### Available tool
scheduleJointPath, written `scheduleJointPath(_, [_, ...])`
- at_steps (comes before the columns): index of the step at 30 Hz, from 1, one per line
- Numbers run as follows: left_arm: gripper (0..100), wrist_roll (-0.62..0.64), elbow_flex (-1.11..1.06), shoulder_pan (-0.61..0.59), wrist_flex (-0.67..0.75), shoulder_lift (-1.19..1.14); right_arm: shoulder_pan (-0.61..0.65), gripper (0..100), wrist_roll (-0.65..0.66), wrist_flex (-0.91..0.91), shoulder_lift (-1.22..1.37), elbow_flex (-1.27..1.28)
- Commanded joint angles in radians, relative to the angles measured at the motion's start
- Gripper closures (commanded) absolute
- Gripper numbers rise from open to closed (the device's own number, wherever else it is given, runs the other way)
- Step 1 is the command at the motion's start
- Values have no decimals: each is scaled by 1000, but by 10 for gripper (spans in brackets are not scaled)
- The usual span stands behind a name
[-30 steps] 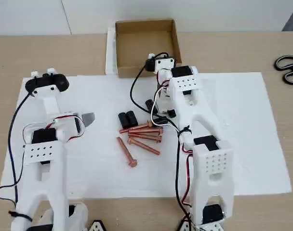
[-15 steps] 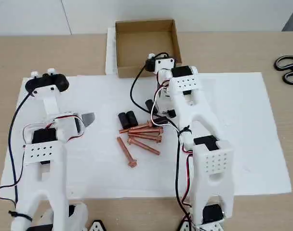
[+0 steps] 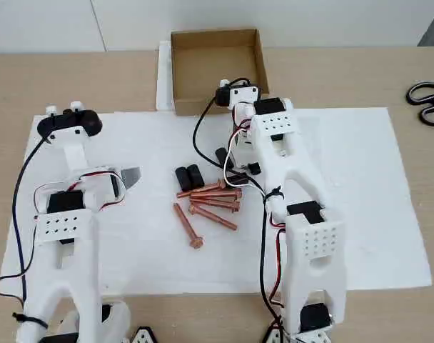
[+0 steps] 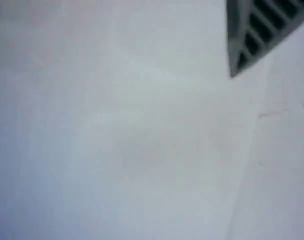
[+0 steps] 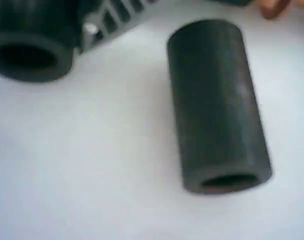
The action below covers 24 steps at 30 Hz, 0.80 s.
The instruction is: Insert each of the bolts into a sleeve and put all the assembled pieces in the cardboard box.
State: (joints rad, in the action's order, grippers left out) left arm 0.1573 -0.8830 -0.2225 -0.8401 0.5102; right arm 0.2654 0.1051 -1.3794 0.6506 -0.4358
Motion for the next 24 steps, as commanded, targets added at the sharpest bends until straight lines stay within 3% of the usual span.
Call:
scheduleJointPath(1, [687,3,8,0,21,5,-16,701,-5,5,-8,-37])
scheduleJointPath(24, [687,3,5,0,17,3,-13,702,-84,-61,-54,-38])
